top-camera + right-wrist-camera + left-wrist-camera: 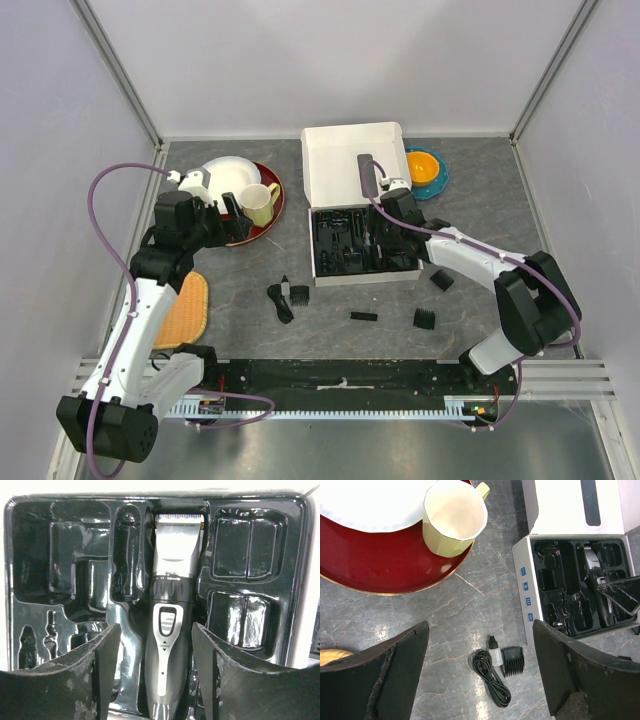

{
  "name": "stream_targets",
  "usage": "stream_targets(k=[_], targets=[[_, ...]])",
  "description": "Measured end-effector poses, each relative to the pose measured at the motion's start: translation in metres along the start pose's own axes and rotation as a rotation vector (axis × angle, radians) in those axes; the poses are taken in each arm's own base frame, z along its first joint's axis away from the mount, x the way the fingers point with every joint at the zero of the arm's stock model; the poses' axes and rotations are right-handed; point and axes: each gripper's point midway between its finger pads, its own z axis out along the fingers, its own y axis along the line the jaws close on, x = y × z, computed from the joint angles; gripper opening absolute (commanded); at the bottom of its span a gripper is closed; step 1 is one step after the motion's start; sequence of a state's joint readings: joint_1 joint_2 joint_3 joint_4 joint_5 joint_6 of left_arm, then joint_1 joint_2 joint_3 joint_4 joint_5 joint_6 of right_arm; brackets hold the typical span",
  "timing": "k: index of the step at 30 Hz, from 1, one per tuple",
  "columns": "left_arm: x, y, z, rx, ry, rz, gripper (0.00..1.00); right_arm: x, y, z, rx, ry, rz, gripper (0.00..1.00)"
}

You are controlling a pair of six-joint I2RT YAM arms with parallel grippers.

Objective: Sort the hair-cutting tools

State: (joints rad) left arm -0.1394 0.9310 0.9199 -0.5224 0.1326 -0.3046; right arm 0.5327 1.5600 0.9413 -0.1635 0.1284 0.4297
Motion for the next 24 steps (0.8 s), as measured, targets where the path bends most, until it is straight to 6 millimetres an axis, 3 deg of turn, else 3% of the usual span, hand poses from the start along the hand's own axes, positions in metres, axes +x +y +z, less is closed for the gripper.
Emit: stream_targets(k=[10,17,24], targets=[[0.0,0.0,0.0,0.0,0.0,0.0,0.9,-0.011,0.002,-0.007,0.001,-0.026,0.021,0.35],[0.0,0.0,0.0,0.0,0.001,0.0,0.9,0.002,-0.005,0.001,0.042,0.015,0.029,0.27],[0.001,0.0,0.001,-0.002,0.006,-0.001,0.9,0.009,-0.009,0.006,0.065,0.043,0.036,0.28]])
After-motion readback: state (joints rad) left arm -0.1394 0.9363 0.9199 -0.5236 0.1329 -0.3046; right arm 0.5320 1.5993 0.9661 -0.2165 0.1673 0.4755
